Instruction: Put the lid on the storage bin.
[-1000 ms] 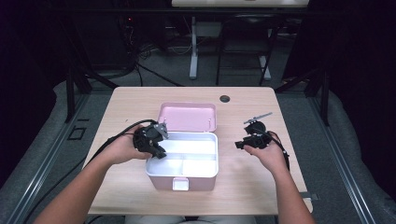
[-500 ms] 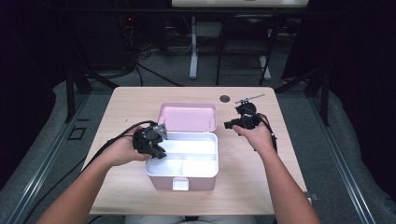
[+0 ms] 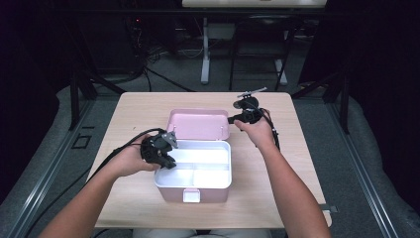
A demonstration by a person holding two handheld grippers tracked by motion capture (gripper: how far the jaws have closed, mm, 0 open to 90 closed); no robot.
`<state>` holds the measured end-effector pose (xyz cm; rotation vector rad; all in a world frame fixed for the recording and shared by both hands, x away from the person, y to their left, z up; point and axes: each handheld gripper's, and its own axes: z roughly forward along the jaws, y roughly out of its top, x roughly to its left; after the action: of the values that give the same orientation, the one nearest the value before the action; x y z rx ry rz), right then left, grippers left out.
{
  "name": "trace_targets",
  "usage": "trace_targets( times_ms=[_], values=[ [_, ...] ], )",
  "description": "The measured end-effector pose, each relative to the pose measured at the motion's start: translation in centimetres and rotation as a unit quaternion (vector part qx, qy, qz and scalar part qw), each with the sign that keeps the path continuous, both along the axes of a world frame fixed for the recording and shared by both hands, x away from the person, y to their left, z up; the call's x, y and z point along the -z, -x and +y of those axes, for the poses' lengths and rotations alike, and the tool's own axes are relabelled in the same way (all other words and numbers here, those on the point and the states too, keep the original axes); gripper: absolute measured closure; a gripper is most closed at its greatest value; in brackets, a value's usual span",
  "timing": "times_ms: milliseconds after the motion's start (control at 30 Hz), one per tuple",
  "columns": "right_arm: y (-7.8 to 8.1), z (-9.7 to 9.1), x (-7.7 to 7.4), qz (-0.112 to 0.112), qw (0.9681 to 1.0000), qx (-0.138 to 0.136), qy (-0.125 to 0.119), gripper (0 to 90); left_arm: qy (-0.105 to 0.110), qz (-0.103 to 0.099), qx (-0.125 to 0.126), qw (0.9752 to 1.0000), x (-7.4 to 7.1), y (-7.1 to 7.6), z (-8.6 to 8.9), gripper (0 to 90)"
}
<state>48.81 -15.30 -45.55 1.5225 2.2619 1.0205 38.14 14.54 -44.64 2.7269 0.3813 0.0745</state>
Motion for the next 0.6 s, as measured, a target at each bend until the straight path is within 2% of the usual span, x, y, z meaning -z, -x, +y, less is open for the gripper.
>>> trace_targets(
  times_ms=[67,167,233,333,467,600],
  values=[
    [-0.6,0.6,0.4,0.003,1.0,0.006,0.004,60.0,0.001,0.001,-0.001,1.0,0.0,0.0,0.0,80.1],
    [-1.5,1.0,1.2,0.013,0.9997,0.02,-0.007,60.5,0.001,0.004,-0.002,1.0,0.0,-0.1,0.0,80.1],
    [-2.0,1.1,1.8,0.016,0.9995,0.028,-0.001,61.0,0.002,0.004,-0.001,1.0,0.0,-0.1,0.0,80.1],
    [-2.6,1.2,2.6,0.026,0.9988,0.041,-0.006,61.1,0.001,0.004,-0.001,1.0,0.0,-0.1,0.0,80.2],
    [-3.0,1.3,3.1,0.044,0.9973,0.053,-0.024,63.6,0.0,0.002,0.0,1.0,0.0,-0.1,0.0,80.1],
    [-3.1,1.7,3.2,0.05,0.9968,0.059,-0.022,68.0,0.0,0.002,0.0,1.0,0.0,-0.1,0.0,80.1]
  ],
)
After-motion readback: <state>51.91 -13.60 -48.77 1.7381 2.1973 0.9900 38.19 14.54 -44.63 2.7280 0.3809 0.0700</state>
